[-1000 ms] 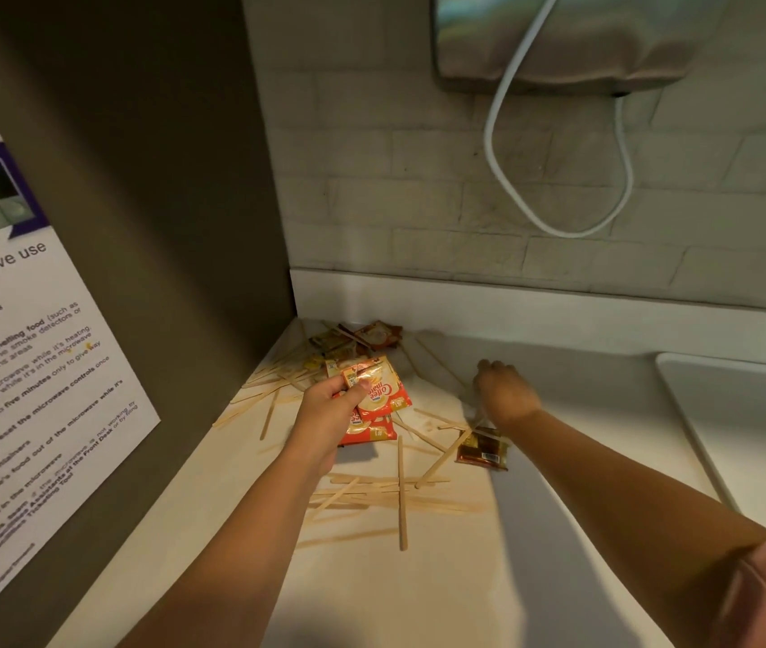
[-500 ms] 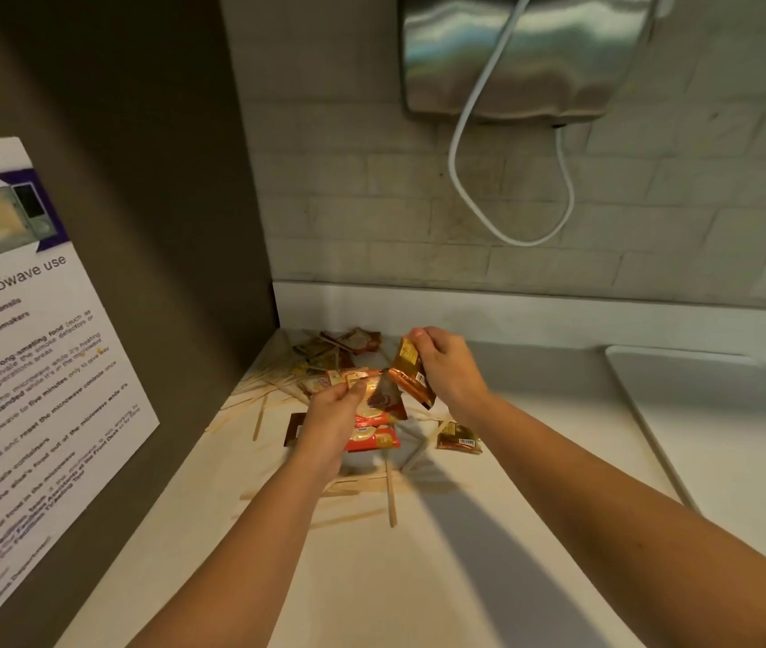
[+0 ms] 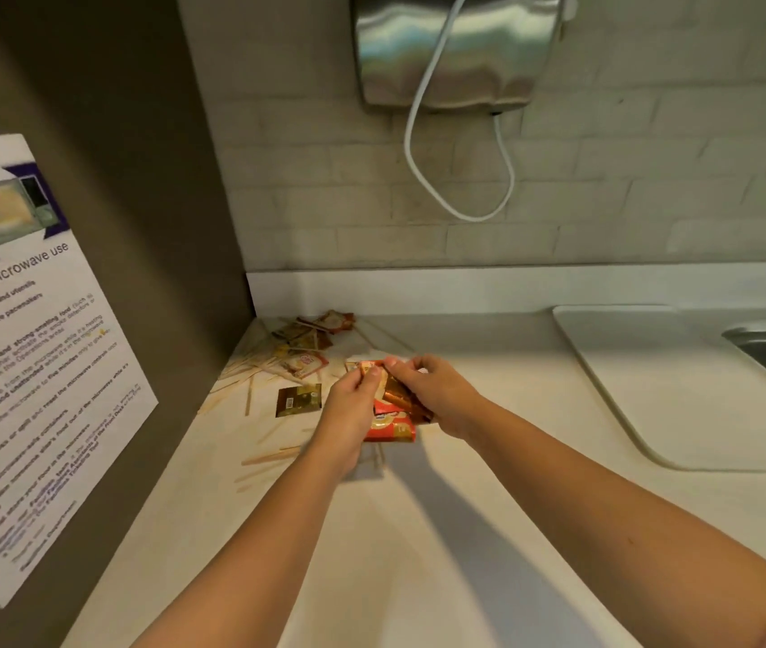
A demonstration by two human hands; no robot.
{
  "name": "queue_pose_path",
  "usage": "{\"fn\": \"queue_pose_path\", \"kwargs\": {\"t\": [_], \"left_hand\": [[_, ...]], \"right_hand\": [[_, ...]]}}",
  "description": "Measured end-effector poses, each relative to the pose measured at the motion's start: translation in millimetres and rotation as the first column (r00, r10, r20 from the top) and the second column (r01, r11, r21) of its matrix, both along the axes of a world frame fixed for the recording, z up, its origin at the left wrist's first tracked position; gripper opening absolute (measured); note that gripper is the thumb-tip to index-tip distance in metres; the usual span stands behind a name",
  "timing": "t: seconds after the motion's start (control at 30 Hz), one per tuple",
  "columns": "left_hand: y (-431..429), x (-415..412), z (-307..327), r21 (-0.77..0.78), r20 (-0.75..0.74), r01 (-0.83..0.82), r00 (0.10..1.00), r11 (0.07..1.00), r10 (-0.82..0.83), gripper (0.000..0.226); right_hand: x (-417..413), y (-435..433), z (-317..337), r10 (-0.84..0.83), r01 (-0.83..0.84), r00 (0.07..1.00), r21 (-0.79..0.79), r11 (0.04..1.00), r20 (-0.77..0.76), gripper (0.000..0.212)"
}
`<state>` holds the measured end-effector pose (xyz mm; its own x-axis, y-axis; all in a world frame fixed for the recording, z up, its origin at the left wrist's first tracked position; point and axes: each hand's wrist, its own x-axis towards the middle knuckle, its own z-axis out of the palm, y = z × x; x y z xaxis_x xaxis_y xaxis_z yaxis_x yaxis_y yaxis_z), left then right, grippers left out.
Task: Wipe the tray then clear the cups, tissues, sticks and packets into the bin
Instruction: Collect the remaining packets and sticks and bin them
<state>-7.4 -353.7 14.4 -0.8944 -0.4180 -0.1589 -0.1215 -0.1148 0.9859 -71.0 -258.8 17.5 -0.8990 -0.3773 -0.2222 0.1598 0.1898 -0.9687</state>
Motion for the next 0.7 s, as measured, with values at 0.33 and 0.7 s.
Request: {"fn": "queue_pose_path", "kwargs": {"t": [0.33, 0.7], "left_hand": [[65, 16, -9, -0.140, 0.035, 0.125, 0.992, 0.982, -0.122, 0.025], [178, 21, -4, -0.196, 0.003, 0.215, 0.976, 0.957, -0.219, 0.023]], "right_hand": [[31, 75, -8, -0.072, 0.077, 0.995, -0.062, 0.995, 0.074, 0.025], [50, 196, -3, -0.107, 0.116, 0.991, -0.127, 0.985, 0.077, 0.018]]}}
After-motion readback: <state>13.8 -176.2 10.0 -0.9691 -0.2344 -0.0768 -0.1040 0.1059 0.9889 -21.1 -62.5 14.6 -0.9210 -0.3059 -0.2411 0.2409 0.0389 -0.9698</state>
